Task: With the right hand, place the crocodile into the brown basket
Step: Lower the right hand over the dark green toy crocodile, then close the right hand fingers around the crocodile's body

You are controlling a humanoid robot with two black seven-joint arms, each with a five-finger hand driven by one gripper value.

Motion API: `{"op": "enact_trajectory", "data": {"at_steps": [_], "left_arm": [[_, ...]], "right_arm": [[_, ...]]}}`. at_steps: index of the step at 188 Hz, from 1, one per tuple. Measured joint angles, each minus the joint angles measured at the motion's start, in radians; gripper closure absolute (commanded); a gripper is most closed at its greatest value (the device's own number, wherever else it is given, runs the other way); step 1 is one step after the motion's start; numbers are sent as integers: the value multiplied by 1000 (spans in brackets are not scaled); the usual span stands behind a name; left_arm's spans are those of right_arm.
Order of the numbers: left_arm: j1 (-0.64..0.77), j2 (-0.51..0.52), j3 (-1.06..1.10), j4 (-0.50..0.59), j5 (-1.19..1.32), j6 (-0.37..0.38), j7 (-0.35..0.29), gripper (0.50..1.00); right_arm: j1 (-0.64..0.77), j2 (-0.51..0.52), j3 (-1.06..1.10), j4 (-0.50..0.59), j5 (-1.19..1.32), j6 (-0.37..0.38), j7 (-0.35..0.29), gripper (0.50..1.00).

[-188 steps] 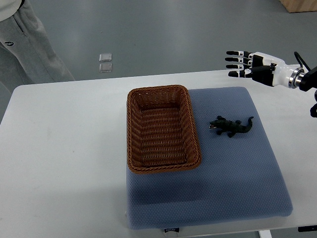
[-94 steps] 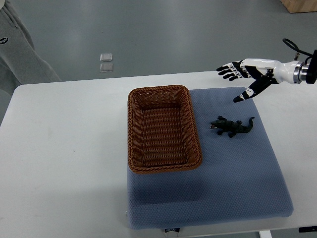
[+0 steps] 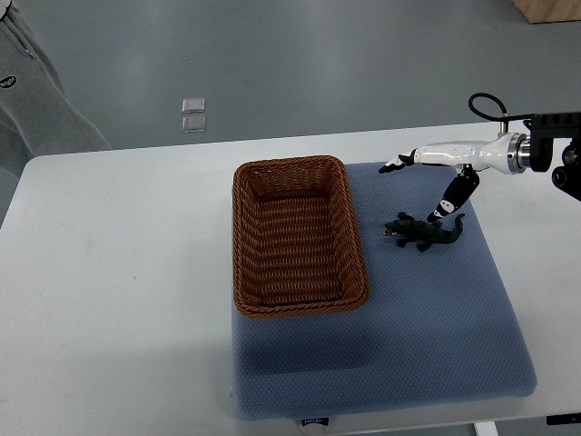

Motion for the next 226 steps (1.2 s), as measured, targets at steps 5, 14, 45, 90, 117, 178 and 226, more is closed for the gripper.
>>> {"op": "enact_trajectory", "data": {"at_steps": [5, 14, 45, 90, 117, 178, 226], "left_arm": [[0, 0, 0, 0, 0, 0, 0, 500], [0, 0, 0, 0, 0, 0, 0, 500], [0, 0, 0, 0, 0, 0, 0, 500], [0, 0, 0, 0, 0, 0, 0, 500], [0, 0, 0, 0, 0, 0, 0, 500], [0, 0, 0, 0, 0, 0, 0, 500], [0, 0, 0, 0, 0, 0, 0, 500]], "right_arm": [[0, 2, -15, 1, -15, -15, 0, 570], [0, 3, -46, 1, -37, -47, -1, 570], [6, 4, -142, 1, -56, -119, -3, 570], [0, 5, -164, -5, -58, -138, -10, 572], [-3, 6, -164, -5, -57, -151, -11, 572], [-12, 10, -162, -6, -57, -154, -11, 572], [-17, 24, -162, -6, -57, -173, -12, 572]]}}
